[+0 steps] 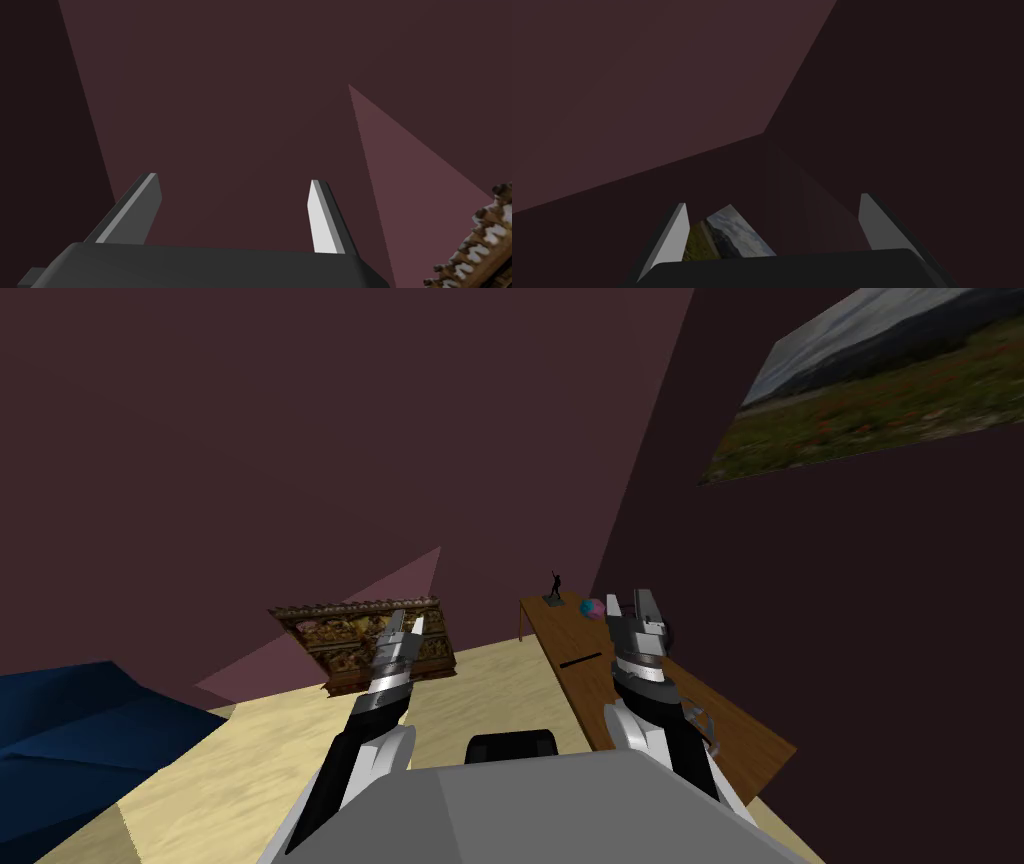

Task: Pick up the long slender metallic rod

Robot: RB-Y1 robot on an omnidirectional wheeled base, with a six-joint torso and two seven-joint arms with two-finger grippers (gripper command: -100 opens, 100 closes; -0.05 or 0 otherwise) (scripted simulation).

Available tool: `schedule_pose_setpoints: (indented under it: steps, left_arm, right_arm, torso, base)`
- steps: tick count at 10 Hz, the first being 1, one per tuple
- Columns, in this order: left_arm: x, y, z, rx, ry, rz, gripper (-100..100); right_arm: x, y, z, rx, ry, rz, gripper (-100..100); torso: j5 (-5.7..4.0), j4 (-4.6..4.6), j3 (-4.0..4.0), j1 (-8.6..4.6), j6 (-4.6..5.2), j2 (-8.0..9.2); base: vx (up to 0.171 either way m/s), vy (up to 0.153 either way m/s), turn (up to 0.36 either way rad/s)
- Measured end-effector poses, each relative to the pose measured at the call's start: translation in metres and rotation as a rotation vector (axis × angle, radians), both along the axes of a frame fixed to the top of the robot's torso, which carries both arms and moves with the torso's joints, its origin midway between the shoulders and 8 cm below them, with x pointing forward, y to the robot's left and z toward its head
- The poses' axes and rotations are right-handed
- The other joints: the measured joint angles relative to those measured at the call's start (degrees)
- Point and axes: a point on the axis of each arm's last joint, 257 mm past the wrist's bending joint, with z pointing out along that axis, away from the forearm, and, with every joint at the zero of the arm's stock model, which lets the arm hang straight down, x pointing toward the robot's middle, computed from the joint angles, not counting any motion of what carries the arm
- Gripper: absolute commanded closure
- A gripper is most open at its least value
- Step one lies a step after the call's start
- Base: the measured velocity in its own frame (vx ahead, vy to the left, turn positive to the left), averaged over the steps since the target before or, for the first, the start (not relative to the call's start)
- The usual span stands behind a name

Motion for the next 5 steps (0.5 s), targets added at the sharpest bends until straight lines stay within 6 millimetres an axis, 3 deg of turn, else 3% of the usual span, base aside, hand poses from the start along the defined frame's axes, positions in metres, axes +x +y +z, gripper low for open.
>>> schedule_pose_setpoints:
  steps: [3, 5]
  left_arm:
    - [0.0, 0.0, 0.0, 0.0, 0.0, 0.0, 0]
    - [0.0, 0.0, 0.0, 0.0, 0.0, 0.0, 0]
  right_arm:
    - [0.014, 0.015, -0.013, -0.092, 0.048, 0.025, -100]
    - [0.026, 0.03, -0.034, -0.178, 0.099, 0.039, -100]
  torso:
    - [0.05, 0.0, 0.0, 0.21, -0.02, 0.01]
    - [0.07, 0.0, 0.0, 0.35, -0.03, -0.01]
  base:
    - [-0.008, 0.063, 0.144]
    - [0.003, 0.096, 0.216]
